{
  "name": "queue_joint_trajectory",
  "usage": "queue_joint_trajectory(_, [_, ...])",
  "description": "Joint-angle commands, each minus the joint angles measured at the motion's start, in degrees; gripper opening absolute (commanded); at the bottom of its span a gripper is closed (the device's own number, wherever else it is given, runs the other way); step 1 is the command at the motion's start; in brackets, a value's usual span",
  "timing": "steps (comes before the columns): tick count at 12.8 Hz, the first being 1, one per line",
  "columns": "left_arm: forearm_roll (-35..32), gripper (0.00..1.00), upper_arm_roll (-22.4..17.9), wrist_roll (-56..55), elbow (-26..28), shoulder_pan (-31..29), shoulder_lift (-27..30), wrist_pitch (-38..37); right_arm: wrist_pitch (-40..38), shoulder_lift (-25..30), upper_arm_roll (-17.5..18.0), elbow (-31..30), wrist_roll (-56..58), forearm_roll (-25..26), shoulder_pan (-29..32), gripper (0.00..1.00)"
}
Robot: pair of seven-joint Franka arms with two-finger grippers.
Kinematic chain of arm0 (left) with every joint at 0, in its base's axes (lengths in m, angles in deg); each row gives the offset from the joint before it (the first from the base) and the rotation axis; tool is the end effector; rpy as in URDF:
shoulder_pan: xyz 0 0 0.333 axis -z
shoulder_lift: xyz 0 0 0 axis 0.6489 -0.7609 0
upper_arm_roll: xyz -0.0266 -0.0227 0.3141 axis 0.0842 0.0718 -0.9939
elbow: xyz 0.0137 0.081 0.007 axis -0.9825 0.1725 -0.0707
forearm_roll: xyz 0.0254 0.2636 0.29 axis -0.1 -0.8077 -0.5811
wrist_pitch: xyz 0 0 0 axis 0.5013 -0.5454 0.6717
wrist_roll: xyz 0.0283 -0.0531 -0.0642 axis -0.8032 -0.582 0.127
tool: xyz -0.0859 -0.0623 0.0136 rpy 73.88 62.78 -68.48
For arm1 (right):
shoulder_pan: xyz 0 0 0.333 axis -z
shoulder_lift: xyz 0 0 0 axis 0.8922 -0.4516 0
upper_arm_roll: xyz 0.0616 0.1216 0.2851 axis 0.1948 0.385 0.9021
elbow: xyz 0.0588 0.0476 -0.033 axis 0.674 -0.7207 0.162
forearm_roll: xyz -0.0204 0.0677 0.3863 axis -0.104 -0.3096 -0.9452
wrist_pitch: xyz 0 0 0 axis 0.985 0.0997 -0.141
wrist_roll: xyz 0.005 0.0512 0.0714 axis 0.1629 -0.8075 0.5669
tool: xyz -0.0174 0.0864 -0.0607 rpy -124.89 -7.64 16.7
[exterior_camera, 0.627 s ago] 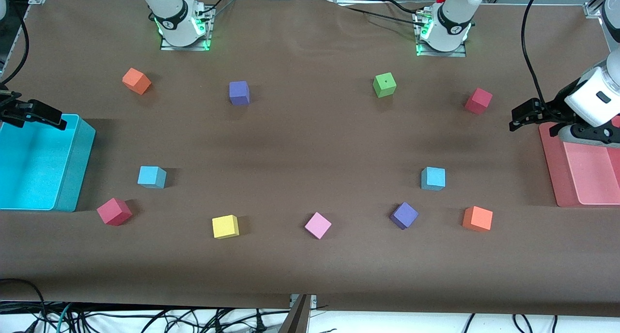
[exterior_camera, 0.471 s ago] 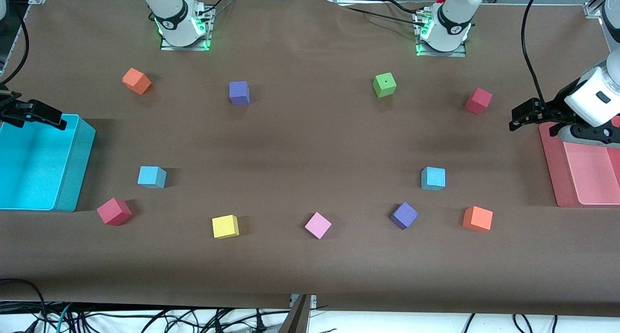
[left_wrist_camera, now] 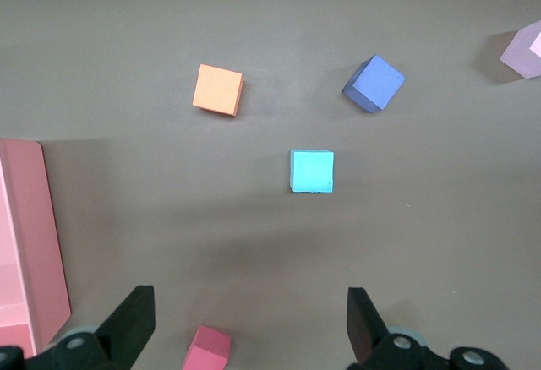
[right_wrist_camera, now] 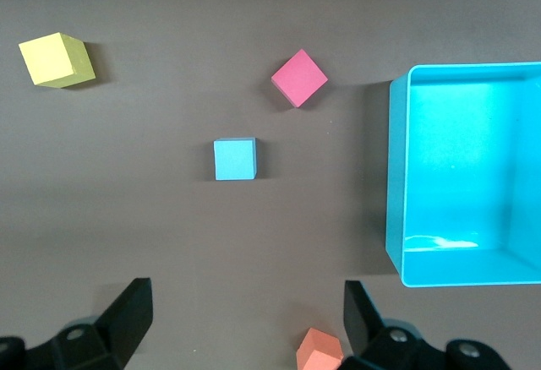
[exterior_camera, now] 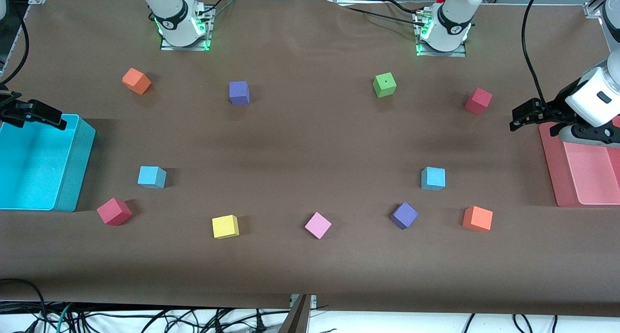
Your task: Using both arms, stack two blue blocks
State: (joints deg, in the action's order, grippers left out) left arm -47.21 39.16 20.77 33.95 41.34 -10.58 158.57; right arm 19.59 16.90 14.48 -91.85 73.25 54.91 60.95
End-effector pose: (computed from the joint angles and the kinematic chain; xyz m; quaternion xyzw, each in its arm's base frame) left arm 0.5841 -0.0089 0.5667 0.9989 -0.0375 -0.0024 0.0295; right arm 0.6004 -0.0498 0.5848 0.9996 -0.0255 -0.0115 0.0057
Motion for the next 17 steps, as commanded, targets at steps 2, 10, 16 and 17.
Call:
queue_joint_trajectory(2, [-0.44,1.00,0.07,-0.67,-0.75,-0.18,-0.08,-0.79,0.23,0.14,0.97,-0.17,-0.54,0.84,0.98,1.00])
queue_joint_trajectory(10, [-0.44,1.00,0.07,-0.67,-0.75,-0.35,-0.08,-0.88,2.42,-7.49,1.41,-0.26,-0.72,0.49,-0.07,1.00])
queue_joint_trajectory(16, [-0.44,1.00,0.07,-0.67,-0.75,-0.26,-0.16,-0.88,5.94,-13.56,1.50,-0.87,-1.25,-0.04,-1.83,1.00])
queue_joint_trajectory(17, [-0.44,1.00,0.15,-0.67,-0.75,-0.18,-0.25,-0.88,6.90,-14.62,1.50,-0.96,-1.25,-0.13,-1.83,1.00])
